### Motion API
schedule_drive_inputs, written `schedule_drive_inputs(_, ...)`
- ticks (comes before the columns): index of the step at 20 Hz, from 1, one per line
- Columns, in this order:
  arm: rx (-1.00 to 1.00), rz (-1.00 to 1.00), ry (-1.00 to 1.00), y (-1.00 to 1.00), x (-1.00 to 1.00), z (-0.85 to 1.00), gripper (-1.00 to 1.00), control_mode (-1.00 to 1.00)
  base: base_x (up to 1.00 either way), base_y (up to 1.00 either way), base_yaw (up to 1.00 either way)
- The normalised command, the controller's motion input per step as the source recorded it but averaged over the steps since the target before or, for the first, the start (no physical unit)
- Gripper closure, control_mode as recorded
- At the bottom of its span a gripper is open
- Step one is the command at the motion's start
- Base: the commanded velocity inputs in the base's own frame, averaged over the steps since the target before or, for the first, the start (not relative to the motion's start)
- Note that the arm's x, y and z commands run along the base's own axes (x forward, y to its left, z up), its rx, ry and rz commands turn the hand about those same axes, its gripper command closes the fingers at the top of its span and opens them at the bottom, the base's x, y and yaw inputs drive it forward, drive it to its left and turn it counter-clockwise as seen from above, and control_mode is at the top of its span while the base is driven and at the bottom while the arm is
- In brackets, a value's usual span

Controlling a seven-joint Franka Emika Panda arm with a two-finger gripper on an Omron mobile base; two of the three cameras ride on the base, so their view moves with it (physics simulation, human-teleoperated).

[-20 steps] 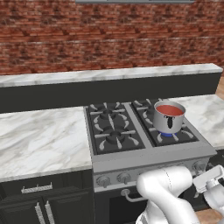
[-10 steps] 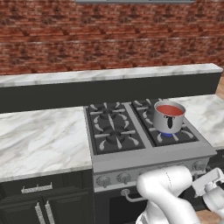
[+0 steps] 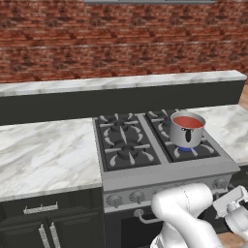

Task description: Wait until the marinara sauce is simmered to a deep red color and then turn off the stove.

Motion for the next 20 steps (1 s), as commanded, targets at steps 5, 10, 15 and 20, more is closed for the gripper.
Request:
schedule_drive_inputs(5, 0.02, 0.00, -0.02, -0.11, 0.00, 0.09, -1.00, -1.00, 0.00, 0.00, 0.00)
schedule_drive_inputs(10, 0.00, 0.00, 0.00, 0.00, 0.00, 0.05, -1.00, -1.00, 0.00, 0.00, 0.00)
schedule_drive_inputs(15, 0.00, 0.00, -0.03, 0.00, 0.00, 0.14, -1.00, -1.00, 0.00, 0.00, 0.00)
schedule_drive_inputs(20, 0.00, 0.00, 0.00, 0.00, 0.01, 0.00, -1.00, -1.00, 0.00, 0.00, 0.00)
